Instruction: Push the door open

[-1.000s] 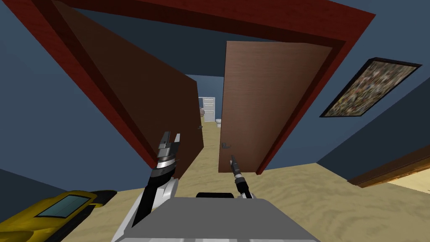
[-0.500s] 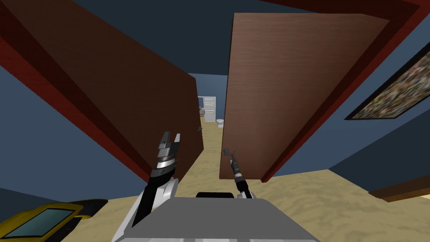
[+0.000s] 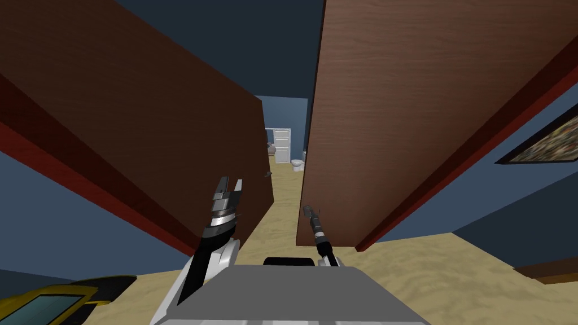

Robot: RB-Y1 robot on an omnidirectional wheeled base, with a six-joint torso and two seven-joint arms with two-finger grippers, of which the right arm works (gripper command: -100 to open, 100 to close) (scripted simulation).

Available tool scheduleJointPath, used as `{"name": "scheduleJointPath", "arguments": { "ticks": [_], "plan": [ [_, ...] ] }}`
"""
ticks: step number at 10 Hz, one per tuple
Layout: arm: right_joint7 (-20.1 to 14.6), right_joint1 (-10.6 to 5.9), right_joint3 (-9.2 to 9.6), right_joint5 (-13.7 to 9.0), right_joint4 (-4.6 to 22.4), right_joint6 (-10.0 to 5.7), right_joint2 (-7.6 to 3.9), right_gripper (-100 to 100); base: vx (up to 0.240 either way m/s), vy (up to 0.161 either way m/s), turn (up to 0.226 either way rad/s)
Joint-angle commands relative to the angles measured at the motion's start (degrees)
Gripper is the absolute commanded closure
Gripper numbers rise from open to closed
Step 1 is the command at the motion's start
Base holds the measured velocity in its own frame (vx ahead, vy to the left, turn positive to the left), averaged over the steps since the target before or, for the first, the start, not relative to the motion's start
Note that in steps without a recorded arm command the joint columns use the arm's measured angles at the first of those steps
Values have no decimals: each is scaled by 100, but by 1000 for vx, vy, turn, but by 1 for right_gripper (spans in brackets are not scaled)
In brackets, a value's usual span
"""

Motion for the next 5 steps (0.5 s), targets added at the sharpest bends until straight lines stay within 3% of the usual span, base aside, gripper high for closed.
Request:
{"name": "scheduleJointPath", "arguments": {
  "ticks": [1, 5],
  "plan": [
    [0, 4, 0, 0, 0, 0, -2, 100, -30, -8, 13],
    [0, 4, 0, 0, 0, 0, -2, 100, -11, -3, -5]
  ]
}}
